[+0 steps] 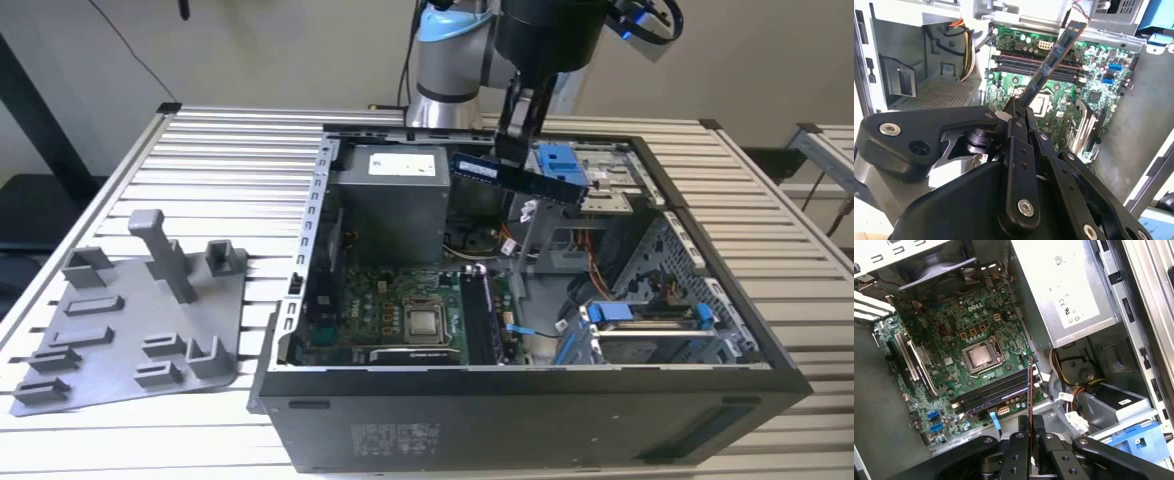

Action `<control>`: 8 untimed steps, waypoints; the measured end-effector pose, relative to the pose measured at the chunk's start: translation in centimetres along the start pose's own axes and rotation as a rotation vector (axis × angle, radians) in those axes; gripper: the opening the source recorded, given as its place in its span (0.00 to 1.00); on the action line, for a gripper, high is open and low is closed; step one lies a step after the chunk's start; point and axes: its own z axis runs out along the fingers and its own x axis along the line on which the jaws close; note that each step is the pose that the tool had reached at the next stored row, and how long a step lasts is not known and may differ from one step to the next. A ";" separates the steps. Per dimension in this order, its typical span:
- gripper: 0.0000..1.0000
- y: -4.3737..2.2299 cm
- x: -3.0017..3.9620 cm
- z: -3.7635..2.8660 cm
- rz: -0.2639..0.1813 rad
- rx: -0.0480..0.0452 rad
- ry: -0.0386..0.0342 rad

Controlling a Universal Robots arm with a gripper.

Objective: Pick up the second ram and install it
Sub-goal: 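Insert the second ram into the second slot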

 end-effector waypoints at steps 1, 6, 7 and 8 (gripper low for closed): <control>0.14 0.00 0.00 0.00 0.003 0.0001 -0.0001; 0.14 0.00 0.00 0.00 0.033 0.0014 -0.0005; 0.14 0.00 0.00 0.00 0.050 0.0021 -0.0007; 0.14 0.00 0.01 0.00 0.067 0.0029 -0.0009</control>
